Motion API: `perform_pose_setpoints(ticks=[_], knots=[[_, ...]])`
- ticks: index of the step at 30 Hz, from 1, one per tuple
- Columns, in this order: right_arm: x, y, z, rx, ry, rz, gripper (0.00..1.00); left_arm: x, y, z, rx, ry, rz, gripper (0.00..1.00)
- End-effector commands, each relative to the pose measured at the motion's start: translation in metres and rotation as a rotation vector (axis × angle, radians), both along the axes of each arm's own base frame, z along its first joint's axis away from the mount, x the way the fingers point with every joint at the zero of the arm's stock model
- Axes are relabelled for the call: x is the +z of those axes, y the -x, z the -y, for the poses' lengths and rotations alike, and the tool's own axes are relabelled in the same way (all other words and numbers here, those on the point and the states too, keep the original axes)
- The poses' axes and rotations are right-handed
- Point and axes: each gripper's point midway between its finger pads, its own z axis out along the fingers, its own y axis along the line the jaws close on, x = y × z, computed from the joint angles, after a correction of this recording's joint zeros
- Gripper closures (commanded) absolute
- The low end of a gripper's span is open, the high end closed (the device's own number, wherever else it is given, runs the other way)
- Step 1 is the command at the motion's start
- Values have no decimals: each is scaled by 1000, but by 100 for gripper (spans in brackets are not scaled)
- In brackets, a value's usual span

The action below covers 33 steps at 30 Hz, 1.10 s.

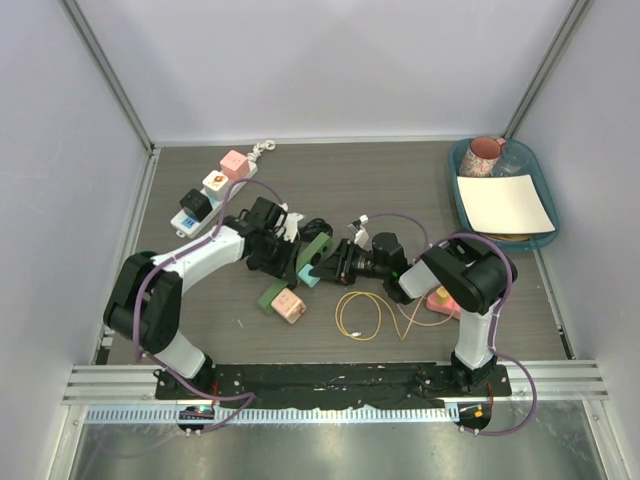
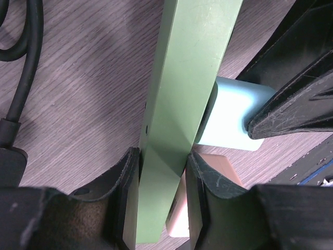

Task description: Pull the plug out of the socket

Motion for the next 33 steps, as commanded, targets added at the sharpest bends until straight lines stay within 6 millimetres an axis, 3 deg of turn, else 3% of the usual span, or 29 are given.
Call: perform_pose_setpoints(ticks=[1, 14, 25, 31, 33], knots=[[47, 7, -1, 41, -92, 142, 99, 2, -20, -29, 96, -147, 69, 100], [51, 9, 8, 25, -22, 154, 99, 8, -33, -56, 184, -261, 174, 100], [47, 12, 22, 10, 11, 162, 99, 1, -33, -66, 207, -323, 147, 100], [27, 18, 25, 24, 15, 140, 99, -7, -33, -69, 230, -329, 91, 100], [30, 22, 26, 26, -16, 145, 99, -7, -33, -72, 237, -331, 93, 100]])
